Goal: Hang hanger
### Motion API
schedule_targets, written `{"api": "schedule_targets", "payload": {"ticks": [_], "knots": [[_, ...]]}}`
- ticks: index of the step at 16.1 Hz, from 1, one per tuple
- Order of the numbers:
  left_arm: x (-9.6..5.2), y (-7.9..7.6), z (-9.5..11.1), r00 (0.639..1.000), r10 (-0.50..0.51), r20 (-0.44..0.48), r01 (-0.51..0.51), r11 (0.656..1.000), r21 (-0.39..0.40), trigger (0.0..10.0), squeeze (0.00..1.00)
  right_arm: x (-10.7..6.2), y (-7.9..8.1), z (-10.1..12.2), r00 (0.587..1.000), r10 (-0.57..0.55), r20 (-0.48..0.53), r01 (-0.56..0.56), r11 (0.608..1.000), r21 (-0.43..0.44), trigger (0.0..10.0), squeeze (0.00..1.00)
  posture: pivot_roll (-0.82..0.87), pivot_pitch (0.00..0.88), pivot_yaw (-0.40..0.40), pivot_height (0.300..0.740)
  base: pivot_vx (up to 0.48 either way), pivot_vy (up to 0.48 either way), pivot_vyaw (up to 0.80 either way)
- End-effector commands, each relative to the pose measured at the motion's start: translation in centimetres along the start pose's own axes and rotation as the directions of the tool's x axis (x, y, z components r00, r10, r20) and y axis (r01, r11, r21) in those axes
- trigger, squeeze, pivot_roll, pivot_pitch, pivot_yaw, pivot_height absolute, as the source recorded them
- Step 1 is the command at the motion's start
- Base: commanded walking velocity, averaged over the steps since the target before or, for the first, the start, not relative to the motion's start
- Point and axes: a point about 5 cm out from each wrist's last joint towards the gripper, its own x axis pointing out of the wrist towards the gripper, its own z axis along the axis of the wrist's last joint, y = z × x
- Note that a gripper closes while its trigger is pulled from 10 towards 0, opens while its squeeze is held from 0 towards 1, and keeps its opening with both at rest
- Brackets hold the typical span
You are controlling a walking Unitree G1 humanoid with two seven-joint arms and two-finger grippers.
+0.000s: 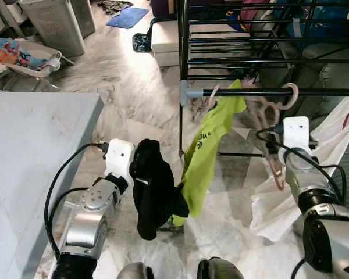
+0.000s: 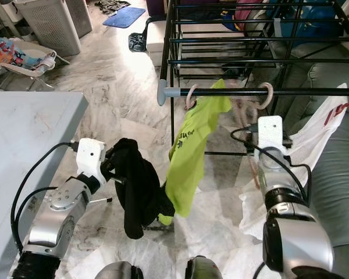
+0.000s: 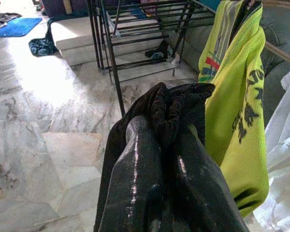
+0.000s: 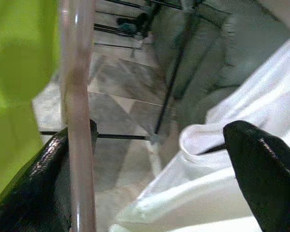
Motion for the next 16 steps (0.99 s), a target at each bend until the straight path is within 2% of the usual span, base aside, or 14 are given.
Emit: {"api": "schedule_targets", "payload": {"ticks": [1,3,4,5,6,7,8,9,13,14,15,16], "knots": [[0.1,0.3,0.1,1.0,0.0,-0.002,0.0,1.0,0.013,10.0,0.0,0.1,1.1,0.3,0.998,0.061,-0.016,-0.061,0.998,0.021,10.0,0.0,0.02,0.068,0.063,0.74,0.0,0.0,0.0],[0.0,0.3,0.1,1.0,0.007,-0.003,-0.007,1.0,0.019,10.0,0.0,0.2,2.1,0.3,0.992,0.122,-0.031,-0.122,0.993,0.005,10.0,0.0,0.03,0.065,0.06,0.74,0.0,0.0,0.0],[0.0,0.3,0.0,1.0,0.011,-0.005,-0.011,1.0,0.018,10.0,0.0,0.2,2.3,0.4,0.989,0.141,-0.034,-0.141,0.99,0.011,6.0,0.0,0.03,0.064,0.058,0.74,0.0,0.0,0.0],[0.0,0.3,0.0,1.0,0.011,-0.005,-0.011,1.0,0.019,10.0,0.0,0.2,2.1,0.4,0.99,0.132,-0.04,-0.133,0.991,-0.003,1.4,0.0,0.03,0.062,0.054,0.74,0.0,0.0,0.0],[0.0,0.3,0.0,1.0,0.011,-0.005,-0.011,1.0,0.018,10.0,0.0,0.2,2.1,0.4,0.99,0.134,-0.043,-0.135,0.991,-0.006,2.6,0.0,0.03,0.062,0.053,0.74,0.0,0.0,0.0],[0.0,0.3,0.0,1.0,0.014,-0.005,-0.014,1.0,0.015,10.0,0.0,0.2,1.8,0.2,0.991,0.127,-0.051,-0.128,0.992,-0.01,1.1,0.0,0.03,0.061,0.051,0.74,0.0,0.0,0.0],[0.0,0.3,0.0,1.0,0.014,-0.005,-0.014,1.0,0.013,10.0,0.0,0.2,1.6,0.0,0.991,0.119,-0.058,-0.12,0.993,-0.017,1.1,0.0,0.03,0.06,0.052,0.74,0.0,0.0,0.0],[0.1,0.2,0.0,1.0,0.013,-0.005,-0.013,1.0,0.013,10.0,0.0,0.2,1.4,-0.1,0.991,0.119,-0.06,-0.12,0.993,-0.009,0.0,0.0,0.03,0.06,0.052,0.74,0.0,0.0,0.0],[0.3,0.2,0.0,1.0,0.006,-0.006,-0.006,1.0,0.012,10.0,0.0,0.0,0.6,-0.9,0.993,0.098,-0.073,-0.098,0.995,-0.001,0.0,0.0,0.02,0.054,0.056,0.74,0.0,0.0,0.0],[0.3,0.2,0.0,1.0,0.006,-0.007,-0.006,1.0,0.013,10.0,0.0,0.0,0.5,-1.0,0.993,0.096,-0.074,-0.096,0.995,0.0,3.0,0.0,0.02,0.05,0.056,0.74,0.0,0.0,0.0],[0.4,0.2,0.0,1.0,0.005,-0.008,-0.004,1.0,0.015,10.0,0.0,0.0,0.4,-1.1,0.993,0.094,-0.076,-0.095,0.996,0.001,2.9,0.0,0.02,0.048,0.056,0.74,0.0,0.0,0.0],[0.5,0.2,0.0,1.0,0.003,-0.009,-0.003,1.0,0.02,10.0,0.0,-0.1,0.2,-1.3,0.993,0.091,-0.077,-0.092,0.996,0.001,2.2,0.0,0.02,0.044,0.057,0.74,0.0,0.0,0.0]]}}
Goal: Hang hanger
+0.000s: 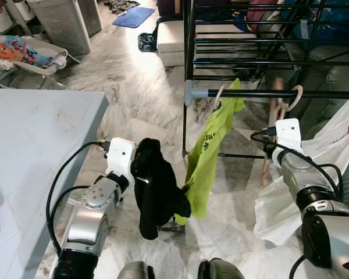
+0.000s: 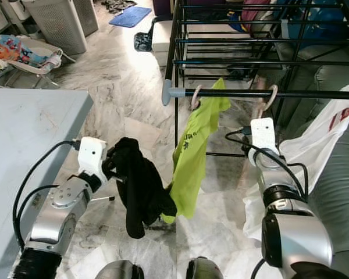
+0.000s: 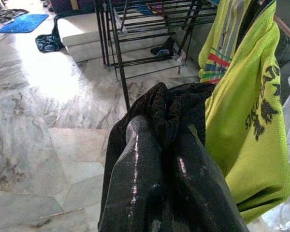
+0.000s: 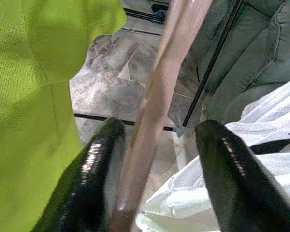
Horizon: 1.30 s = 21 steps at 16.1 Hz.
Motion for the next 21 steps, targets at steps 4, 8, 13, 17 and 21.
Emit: {"api": "schedule_targets", "payload": {"ticks": [4,8,13,17,21], "knots": [[0.3,0.2,0.3,1.0,-0.001,0.006,0.001,1.0,0.024,10.0,0.0,-0.2,-0.8,-0.4,1.0,-0.012,-0.005,0.012,1.0,0.014,0.4,0.0,0.02,0.038,0.06,0.74,0.0,0.0,0.0],[0.5,0.1,0.5,1.0,-0.006,0.003,0.006,0.999,0.04,10.0,0.0,-0.3,-1.4,-0.7,1.0,-0.032,0.001,0.031,0.999,0.017,0.0,0.0,0.02,0.038,0.063,0.74,0.0,0.0,0.0],[0.5,0.0,0.4,1.0,-0.011,-0.004,0.011,0.999,0.051,10.0,0.0,-0.6,-1.5,-1.5,1.0,-0.022,-0.004,0.022,1.0,0.022,0.0,0.0,0.02,0.042,0.067,0.74,0.0,0.0,0.0],[0.6,0.0,0.4,1.0,-0.012,-0.008,0.012,0.998,0.054,10.0,0.0,-0.5,-1.1,-1.2,1.0,0.012,0.02,-0.012,0.999,-0.035,0.0,0.0,0.01,0.043,0.07,0.74,0.0,0.0,0.0],[0.5,0.0,0.3,1.0,-0.007,-0.012,0.007,0.998,0.055,10.0,0.0,-0.6,-0.7,-0.8,0.998,0.026,0.055,-0.023,0.997,-0.068,0.0,0.0,0.01,0.043,0.07,0.74,0.0,0.0,0.0]]}}
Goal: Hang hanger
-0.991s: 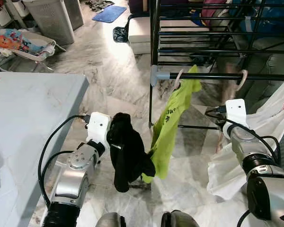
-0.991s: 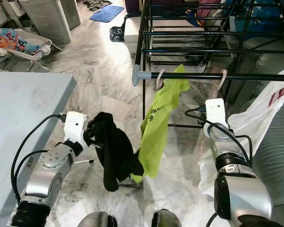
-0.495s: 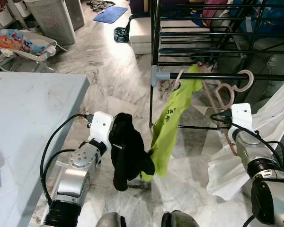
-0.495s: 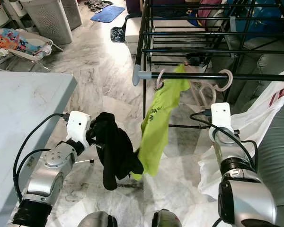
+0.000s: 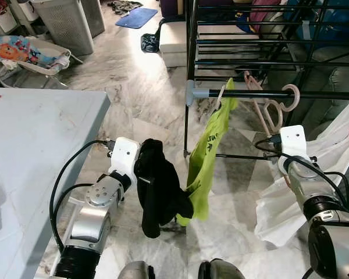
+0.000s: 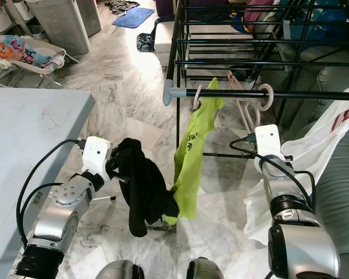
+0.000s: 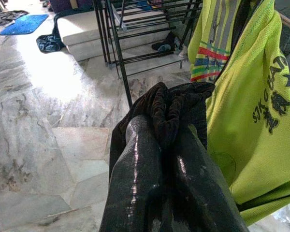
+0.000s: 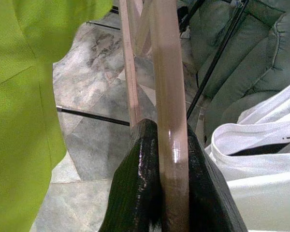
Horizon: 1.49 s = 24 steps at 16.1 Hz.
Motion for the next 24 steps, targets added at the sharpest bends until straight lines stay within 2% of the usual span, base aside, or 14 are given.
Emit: {"api": "schedule_targets", "payload": {"ticks": [1,2,3,4,7,8,11,12,13,14,18,19,20,24], "knots": [[0.1,0.3,0.3,1.0,0.006,0.006,-0.006,1.0,0.013,10.0,0.0,0.0,0.4,0.6,0.999,0.013,0.036,-0.012,1.0,-0.024,6.9,0.0,0.01,0.043,0.07,0.74,0.0,0.0,0.0],[0.1,0.3,0.3,1.0,0.006,0.004,-0.006,1.0,0.012,10.0,0.0,0.0,0.4,0.6,0.999,0.012,0.034,-0.011,1.0,-0.028,10.0,0.0,0.01,0.043,0.07,0.74,0.0,0.0,0.0],[0.1,0.3,0.3,1.0,0.006,0.002,-0.006,1.0,0.012,10.0,0.0,0.0,0.5,0.4,1.0,0.011,0.026,-0.01,1.0,-0.026,10.0,0.0,0.01,0.043,0.07,0.74,0.0,0.0,0.0],[0.1,0.3,0.2,1.0,0.007,0.001,-0.007,1.0,0.012,10.0,0.0,0.0,0.6,0.1,1.0,0.005,0.008,-0.005,1.0,-0.024,10.0,1.0,0.01,0.041,0.067,0.74,0.0,0.0,0.0],[0.2,0.3,0.2,1.0,0.007,-0.002,-0.007,1.0,0.011,10.0,0.0,-0.1,0.5,-0.1,1.0,-0.006,0.001,0.006,1.0,-0.023,10.0,0.98,0.01,0.042,0.066,0.74,0.0,0.0,0.0],[0.2,0.3,0.2,1.0,0.006,-0.002,-0.006,1.0,0.011,10.0,0.0,0.0,0.5,-0.1,1.0,-0.008,-0.001,0.008,1.0,-0.02,10.0,0.89,0.01,0.042,0.066,0.74,0.0,0.0,0.0],[0.2,0.3,0.2,1.0,0.004,-0.003,-0.004,1.0,0.011,10.0,0.0,0.0,0.5,-0.1,1.0,-0.009,-0.002,0.009,1.0,-0.016,10.0,0.81,0.01,0.04,0.065,0.74,0.0,0.0,0.0],[0.2,0.3,0.2,1.0,0.005,-0.003,-0.005,1.0,0.011,10.0,0.0,0.0,0.6,0.0,1.0,-0.012,0.0,0.012,1.0,-0.013,10.0,0.71,0.01,0.04,0.065,0.74,0.0,0.0,0.0],[0.2,0.3,0.2,1.0,0.006,-0.002,-0.006,1.0,0.011,10.0,0.0,0.0,0.6,0.1,1.0,-0.014,0.007,0.014,1.0,-0.008,10.0,0.19,0.01,0.04,0.065,0.74,0.0,0.0,0.0],[0.2,0.3,0.1,1.0,0.007,-0.003,-0.007,1.0,0.011,10.0,0.0,0.0,0.6,0.2,1.0,-0.019,0.019,0.019,1.0,-0.005,10.0,0.0,0.01,0.04,0.065,0.74,0.0,0.0,0.0],[0.2,0.3,0.1,1.0,0.002,-0.007,-0.002,1.0,0.012,10.0,0.0,0.2,0.4,1.2,0.999,-0.01,0.044,0.011,1.0,-0.008,10.0,0.0,0.01,0.043,0.065,0.74,0.0,0.0,0.0],[0.2,0.3,0.1,1.0,0.002,-0.009,-0.002,1.0,0.013,10.0,0.0,0.3,0.4,1.6,0.998,-0.001,0.055,0.001,1.0,0.012,10.0,0.19,0.01,0.043,0.065,0.74,0.0,0.0,0.0],[0.1,0.3,0.1,1.0,0.003,-0.011,-0.003,1.0,0.014,10.0,0.0,0.3,0.4,1.9,0.998,0.009,0.06,-0.01,1.0,0.021,10.0,1.0,0.02,0.044,0.064,0.74,0.0,0.0,0.0],[0.0,0.3,-0.1,1.0,0.004,-0.019,-0.004,1.0,0.018,10.0,0.0,0.1,0.3,2.4,0.997,0.028,0.077,-0.031,0.999,0.04,10.0,1.0,0.01,0.048,0.064,0.74,0.0,0.0,0.0]]}}
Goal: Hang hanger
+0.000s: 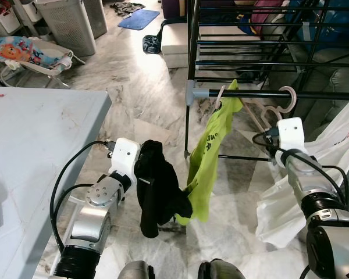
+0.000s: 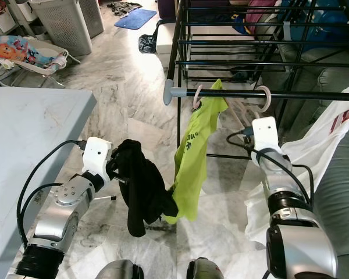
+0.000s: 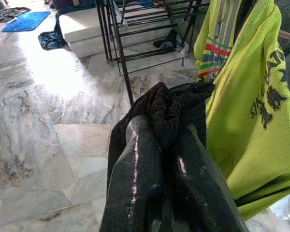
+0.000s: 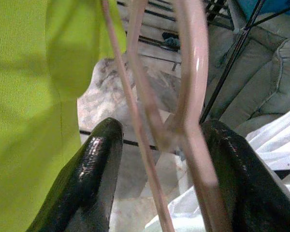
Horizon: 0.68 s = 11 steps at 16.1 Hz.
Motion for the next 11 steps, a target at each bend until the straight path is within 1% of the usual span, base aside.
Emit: {"api": "schedule_targets", "payload": {"ticks": [1,2,3,4,7,8,9,10,11], "knots": [[0.0,0.3,0.1,1.0,0.003,-0.006,-0.003,1.0,0.02,10.0,0.0,-0.1,-0.1,0.2,1.0,0.006,0.004,-0.006,1.0,0.022,10.0,1.0,0.01,0.048,0.064,0.74,0.0,0.0,0.0],[0.0,0.2,0.1,1.0,-0.002,-0.01,0.002,1.0,0.021,10.0,0.0,-0.2,-0.5,0.2,1.0,0.021,-0.009,-0.02,0.998,0.054,10.0,1.0,0.01,0.048,0.064,0.74,0.0,0.0,0.0],[0.1,0.2,0.1,1.0,-0.003,-0.012,0.004,1.0,0.021,10.0,0.0,-0.2,-0.6,0.2,0.999,0.035,-0.018,-0.033,0.996,0.079,10.0,0.81,0.01,0.051,0.065,0.74,0.0,0.0,0.0],[0.1,0.2,0.1,1.0,-0.004,-0.016,0.004,1.0,0.021,10.0,0.0,-0.3,-0.7,0.2,0.998,0.051,-0.024,-0.049,0.995,0.087,10.0,0.0,0.01,0.051,0.065,0.74,0.0,0.0,0.0],[0.0,0.2,-0.1,1.0,-0.005,-0.024,0.006,1.0,0.024,10.0,0.0,-0.6,-1.0,0.6,0.993,0.109,-0.043,-0.104,0.988,0.117,10.0,0.0,0.0,0.055,0.06,0.74,0.0,0.0,0.0],[0.0,0.3,-0.1,1.0,-0.005,-0.028,0.005,1.0,0.025,10.0,0.0,-0.9,-1.1,0.6,0.987,0.15,-0.056,-0.143,0.983,0.117,10.0,0.0,0.0,0.055,0.059,0.74,0.0,0.0,0.0],[0.0,0.3,-0.2,0.999,-0.007,-0.032,0.007,1.0,0.025,10.0,0.0,-1.1,-1.2,0.5,0.983,0.168,-0.069,-0.159,0.98,0.117,10.0,0.0,0.0,0.056,0.06,0.74,0.0,0.0,0.0],[0.0,0.2,-0.2,0.999,-0.011,-0.037,0.012,1.0,0.026,10.0,0.0,-1.4,-1.5,0.2,0.98,0.179,-0.086,-0.168,0.979,0.118,10.0,1.0,-0.01,0.056,0.062,0.74,0.0,0.0,0.0],[0.0,0.2,-0.2,0.999,-0.014,-0.04,0.015,1.0,0.027,10.0,0.0,-1.5,-1.7,0.1,0.979,0.179,-0.095,-0.167,0.979,0.117,10.0,1.0,-0.01,0.056,0.062,0.74,0.0,0.0,0.0]]}}
